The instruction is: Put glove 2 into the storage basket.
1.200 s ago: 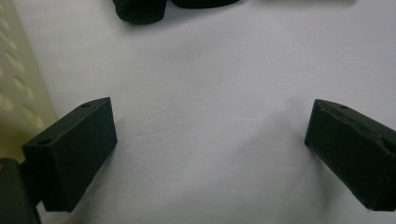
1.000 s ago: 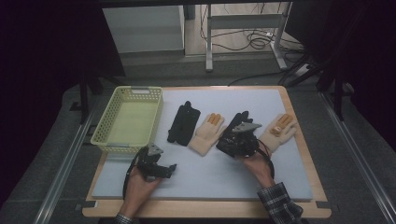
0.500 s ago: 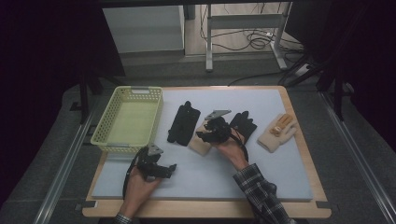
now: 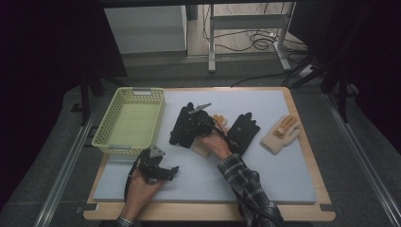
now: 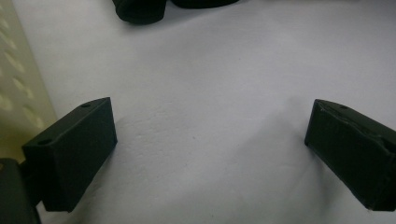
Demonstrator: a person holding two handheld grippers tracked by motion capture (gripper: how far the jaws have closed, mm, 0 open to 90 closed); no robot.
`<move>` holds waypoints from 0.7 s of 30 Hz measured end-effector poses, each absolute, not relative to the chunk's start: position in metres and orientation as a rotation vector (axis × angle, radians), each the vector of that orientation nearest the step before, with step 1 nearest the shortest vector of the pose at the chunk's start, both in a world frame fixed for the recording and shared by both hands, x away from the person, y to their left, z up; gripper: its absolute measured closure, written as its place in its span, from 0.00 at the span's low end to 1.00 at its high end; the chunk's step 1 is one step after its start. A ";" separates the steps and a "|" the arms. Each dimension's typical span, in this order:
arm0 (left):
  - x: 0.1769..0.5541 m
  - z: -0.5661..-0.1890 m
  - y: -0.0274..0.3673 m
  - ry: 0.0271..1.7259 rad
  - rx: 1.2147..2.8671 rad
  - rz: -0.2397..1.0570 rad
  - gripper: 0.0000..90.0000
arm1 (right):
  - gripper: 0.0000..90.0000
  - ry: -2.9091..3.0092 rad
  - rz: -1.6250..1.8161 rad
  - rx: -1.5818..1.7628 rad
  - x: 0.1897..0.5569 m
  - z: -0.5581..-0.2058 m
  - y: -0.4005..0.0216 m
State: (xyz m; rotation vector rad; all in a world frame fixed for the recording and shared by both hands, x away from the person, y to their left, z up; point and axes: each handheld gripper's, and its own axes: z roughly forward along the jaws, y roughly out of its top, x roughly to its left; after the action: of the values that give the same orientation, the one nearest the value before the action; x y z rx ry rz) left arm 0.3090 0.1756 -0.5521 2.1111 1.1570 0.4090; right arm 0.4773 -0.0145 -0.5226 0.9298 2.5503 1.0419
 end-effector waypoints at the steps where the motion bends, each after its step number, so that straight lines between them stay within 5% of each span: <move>1: 0.309 -0.552 0.176 1.157 2.111 0.409 0.02 | 0.27 2.551 1.025 0.937 0.480 -0.524 -0.011; 5: 0.309 -0.552 0.176 1.156 2.112 0.410 0.02 | 0.32 2.570 0.955 0.916 0.488 -0.529 -0.002; 8: 0.309 -0.552 0.175 1.157 2.111 0.410 0.02 | 0.60 2.579 0.918 0.917 0.489 -0.526 0.001; 12: 0.309 -0.552 0.175 1.157 2.112 0.410 0.02 | 0.84 2.575 0.896 0.903 0.487 -0.524 0.000; 21: 0.309 -0.552 0.176 1.157 2.114 0.410 0.02 | 0.88 2.538 0.978 0.830 0.473 -0.503 0.000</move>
State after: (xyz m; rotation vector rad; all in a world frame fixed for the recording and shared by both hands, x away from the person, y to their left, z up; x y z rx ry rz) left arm 0.3091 0.1757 -0.5521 2.1137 1.1566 0.4099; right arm 0.4726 -0.0002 -0.5035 0.8295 2.5378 0.9776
